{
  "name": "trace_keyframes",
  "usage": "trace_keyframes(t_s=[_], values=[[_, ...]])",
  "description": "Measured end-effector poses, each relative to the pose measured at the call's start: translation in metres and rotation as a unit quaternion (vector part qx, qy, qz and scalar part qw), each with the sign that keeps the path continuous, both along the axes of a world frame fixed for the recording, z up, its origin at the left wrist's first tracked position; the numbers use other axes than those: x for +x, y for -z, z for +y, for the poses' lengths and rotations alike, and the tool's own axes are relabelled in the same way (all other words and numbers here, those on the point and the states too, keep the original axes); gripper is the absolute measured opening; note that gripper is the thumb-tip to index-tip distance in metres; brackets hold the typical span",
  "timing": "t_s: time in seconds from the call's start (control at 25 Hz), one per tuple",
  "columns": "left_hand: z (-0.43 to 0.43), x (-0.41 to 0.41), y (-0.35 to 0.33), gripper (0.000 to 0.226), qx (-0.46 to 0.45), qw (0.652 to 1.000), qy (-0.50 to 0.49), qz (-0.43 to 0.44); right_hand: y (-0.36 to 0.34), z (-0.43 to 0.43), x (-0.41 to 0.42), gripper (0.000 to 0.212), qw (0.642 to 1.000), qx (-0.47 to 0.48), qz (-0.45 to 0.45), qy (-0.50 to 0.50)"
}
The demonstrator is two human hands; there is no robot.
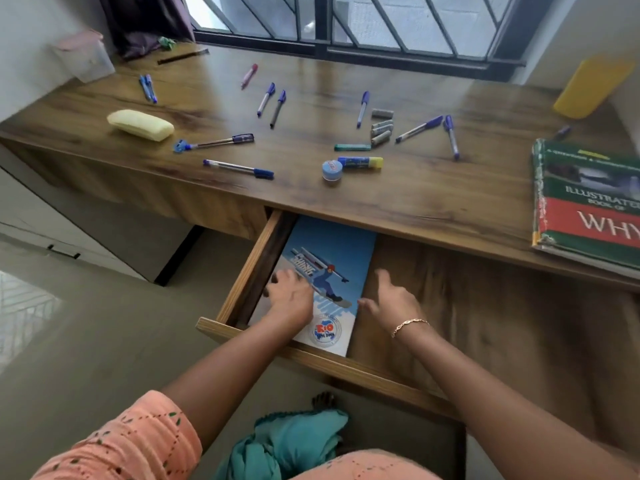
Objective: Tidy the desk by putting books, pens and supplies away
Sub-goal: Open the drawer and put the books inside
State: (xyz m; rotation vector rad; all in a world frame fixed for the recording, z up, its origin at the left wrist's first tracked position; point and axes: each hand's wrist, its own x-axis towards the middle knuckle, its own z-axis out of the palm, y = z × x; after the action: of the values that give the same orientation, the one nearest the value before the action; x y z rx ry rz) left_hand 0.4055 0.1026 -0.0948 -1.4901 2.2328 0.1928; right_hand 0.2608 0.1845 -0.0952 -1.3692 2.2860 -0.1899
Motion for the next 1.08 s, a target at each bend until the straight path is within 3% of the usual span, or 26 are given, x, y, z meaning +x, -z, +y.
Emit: trace_keyframes(t_s=[0.12,0.24,0.36,0.48,0.56,0.6,0.68,0.8,0.88,1.0,1.08], values=[[0.016,-0.042,-0.024,0.041,-0.088,0.984,0.088,0.126,-0.024,0.030,-0.024,0.044,0.995,-0.088,0.045,0.018],[0.031,-0.103,-0.054,0.037,-0.091,0.935,0.150,0.310,-0.047,0.060,-0.071,0.035,0.974,-0.188,0.049,0.116],[0.034,-0.177,-0.076,0.038,0.074,0.888,0.123,0.437,-0.064,0.086,-0.136,0.029,0.938,-0.249,0.103,0.217],[0.036,-0.243,-0.093,0.023,0.273,0.811,-0.042,0.515,-0.079,0.101,-0.203,0.025,0.901,-0.267,0.131,0.315],[0.043,-0.275,-0.102,0.014,0.394,0.741,-0.140,0.525,-0.084,0.109,-0.246,0.031,0.875,-0.240,0.109,0.405],[0.045,-0.286,-0.102,0.014,0.424,0.725,-0.162,0.518,-0.083,0.113,-0.264,0.035,0.867,-0.213,0.086,0.442],[0.046,-0.302,-0.100,0.019,0.453,0.725,-0.174,0.490,-0.079,0.119,-0.291,0.040,0.863,-0.162,0.029,0.478],[0.039,-0.317,-0.096,0.038,0.464,0.721,-0.204,0.473,-0.072,0.118,-0.309,0.036,0.855,-0.175,-0.063,0.484],[0.035,-0.321,-0.098,0.031,0.475,0.721,-0.217,0.455,-0.073,0.114,-0.315,0.036,0.831,-0.209,-0.115,0.503],[0.031,-0.326,-0.102,0.023,0.473,0.733,-0.204,0.444,-0.072,0.110,-0.322,0.065,0.772,-0.255,-0.214,0.542],[0.027,-0.330,-0.099,0.019,0.483,0.724,-0.199,0.450,-0.076,0.108,-0.323,0.072,0.740,-0.264,-0.266,0.558]])
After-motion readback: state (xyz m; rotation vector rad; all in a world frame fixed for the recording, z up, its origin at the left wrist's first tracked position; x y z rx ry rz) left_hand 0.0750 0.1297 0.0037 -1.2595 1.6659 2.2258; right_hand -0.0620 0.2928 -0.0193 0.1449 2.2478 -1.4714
